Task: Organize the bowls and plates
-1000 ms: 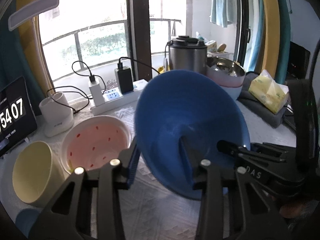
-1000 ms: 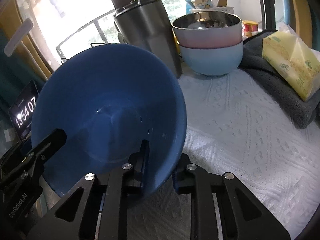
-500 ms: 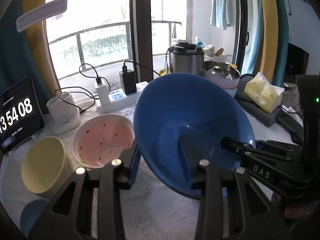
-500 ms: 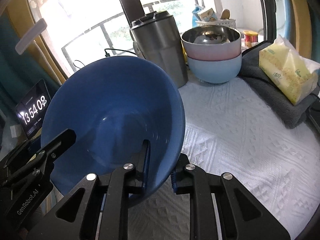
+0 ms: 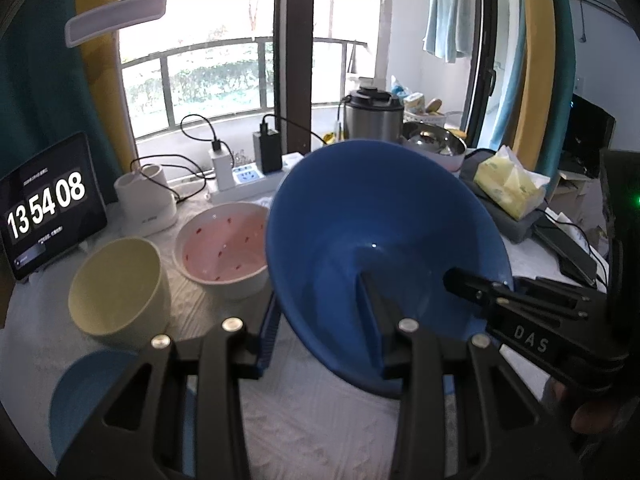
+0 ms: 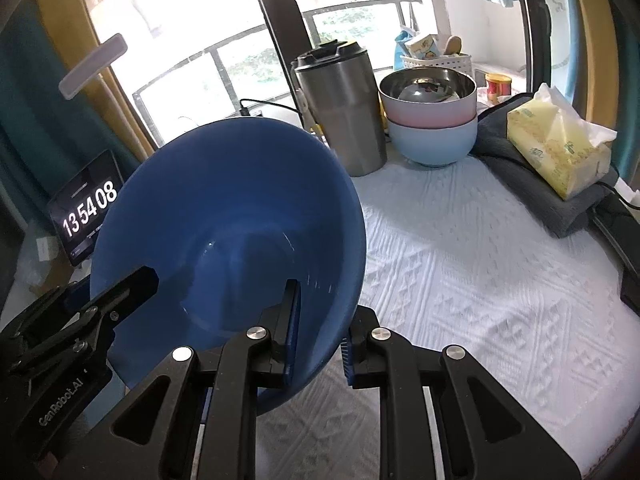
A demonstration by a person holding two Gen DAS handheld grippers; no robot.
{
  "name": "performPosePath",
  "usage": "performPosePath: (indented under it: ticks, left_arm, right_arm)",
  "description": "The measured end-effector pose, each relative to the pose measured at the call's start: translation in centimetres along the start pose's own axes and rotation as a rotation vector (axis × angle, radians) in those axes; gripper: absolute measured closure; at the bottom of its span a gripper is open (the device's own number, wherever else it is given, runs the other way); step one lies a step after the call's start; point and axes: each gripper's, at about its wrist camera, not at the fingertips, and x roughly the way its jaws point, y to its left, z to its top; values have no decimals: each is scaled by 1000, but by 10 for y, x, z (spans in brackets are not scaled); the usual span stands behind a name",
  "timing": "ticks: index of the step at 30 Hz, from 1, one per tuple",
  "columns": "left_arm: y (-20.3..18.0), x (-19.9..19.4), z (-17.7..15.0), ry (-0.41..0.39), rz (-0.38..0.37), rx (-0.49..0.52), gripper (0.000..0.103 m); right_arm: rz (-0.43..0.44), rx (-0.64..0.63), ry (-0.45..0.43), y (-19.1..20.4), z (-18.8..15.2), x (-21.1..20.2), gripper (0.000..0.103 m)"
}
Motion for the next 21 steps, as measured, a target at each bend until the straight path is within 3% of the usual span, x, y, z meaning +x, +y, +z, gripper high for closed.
performPosePath:
  ticks: [21]
  left_arm:
    - [15, -35, -43, 56, 11, -35, 65]
  right_arm:
    - [-2, -34, 68, 30, -43, -24, 83]
